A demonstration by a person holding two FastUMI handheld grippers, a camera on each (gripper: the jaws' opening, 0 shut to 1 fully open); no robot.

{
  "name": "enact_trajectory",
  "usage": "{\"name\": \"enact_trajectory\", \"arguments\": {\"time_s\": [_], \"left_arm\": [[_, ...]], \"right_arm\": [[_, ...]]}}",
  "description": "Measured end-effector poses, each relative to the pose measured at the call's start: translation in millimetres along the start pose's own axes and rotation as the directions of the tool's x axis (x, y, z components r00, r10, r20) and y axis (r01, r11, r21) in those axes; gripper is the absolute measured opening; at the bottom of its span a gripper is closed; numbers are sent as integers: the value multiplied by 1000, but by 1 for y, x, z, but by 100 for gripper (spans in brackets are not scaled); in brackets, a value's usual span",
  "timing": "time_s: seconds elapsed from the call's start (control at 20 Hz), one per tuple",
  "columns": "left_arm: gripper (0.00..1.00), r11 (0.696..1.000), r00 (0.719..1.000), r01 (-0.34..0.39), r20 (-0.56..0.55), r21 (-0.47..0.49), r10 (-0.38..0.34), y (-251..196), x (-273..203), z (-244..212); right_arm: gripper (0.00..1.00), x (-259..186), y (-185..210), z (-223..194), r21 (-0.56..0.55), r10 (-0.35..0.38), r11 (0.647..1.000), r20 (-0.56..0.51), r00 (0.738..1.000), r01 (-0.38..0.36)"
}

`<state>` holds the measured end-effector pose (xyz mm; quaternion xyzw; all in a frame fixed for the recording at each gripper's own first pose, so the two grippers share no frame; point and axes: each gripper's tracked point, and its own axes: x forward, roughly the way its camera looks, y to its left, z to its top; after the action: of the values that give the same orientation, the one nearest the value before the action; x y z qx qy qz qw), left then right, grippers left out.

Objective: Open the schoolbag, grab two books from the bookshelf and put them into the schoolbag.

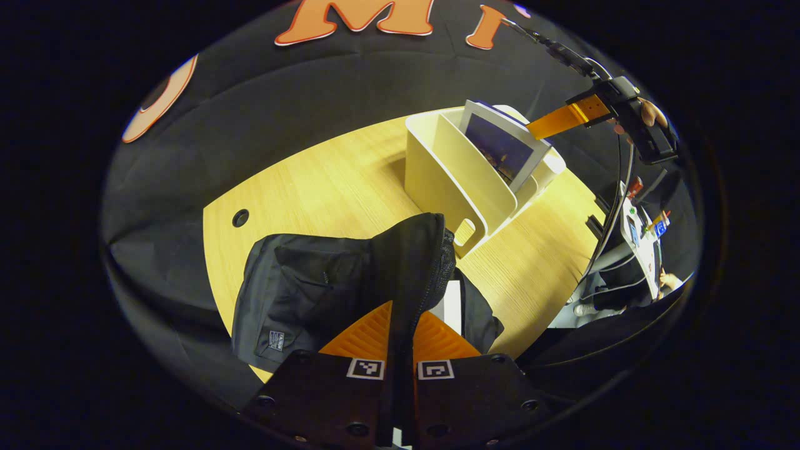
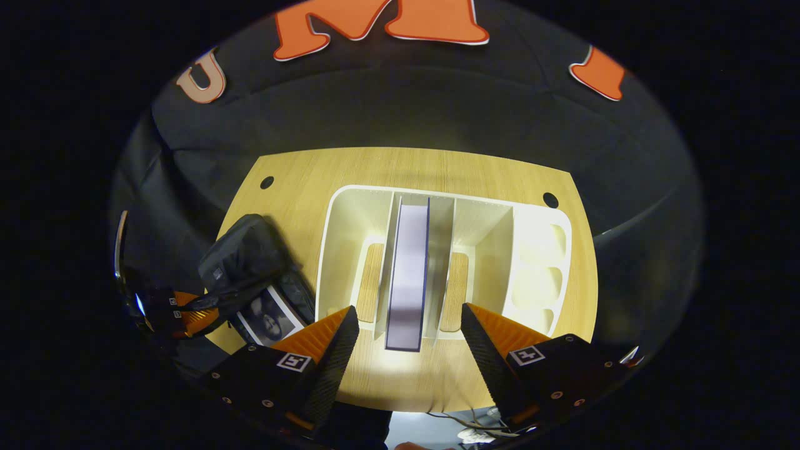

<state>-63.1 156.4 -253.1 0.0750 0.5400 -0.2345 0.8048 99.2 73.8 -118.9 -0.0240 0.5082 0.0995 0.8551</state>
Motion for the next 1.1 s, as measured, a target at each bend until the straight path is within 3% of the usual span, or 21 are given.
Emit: {"name": "enact_trajectory", "arguments": {"time_s": [0.45,0.75,0.85,0.9,1.1], "left_arm": [[6,995,998,-62,-23,-76,61,-2,3,1],[6,989,996,-76,-48,-125,71,-6,7,2],[6,990,996,-79,-49,-116,73,-4,7,3],[6,992,996,-80,-47,-102,76,-2,7,4],[6,999,999,-37,-38,-27,36,0,3,5]], "right_arm": [[98,52,3,13,-33,44,998,-123,991,-48],[73,80,-4,12,0,-1,1000,-184,983,1],[58,78,-5,11,31,-16,999,-203,979,23],[43,75,-6,10,58,-26,998,-203,979,38],[39,58,-3,1,160,-22,986,-168,986,49]]}}
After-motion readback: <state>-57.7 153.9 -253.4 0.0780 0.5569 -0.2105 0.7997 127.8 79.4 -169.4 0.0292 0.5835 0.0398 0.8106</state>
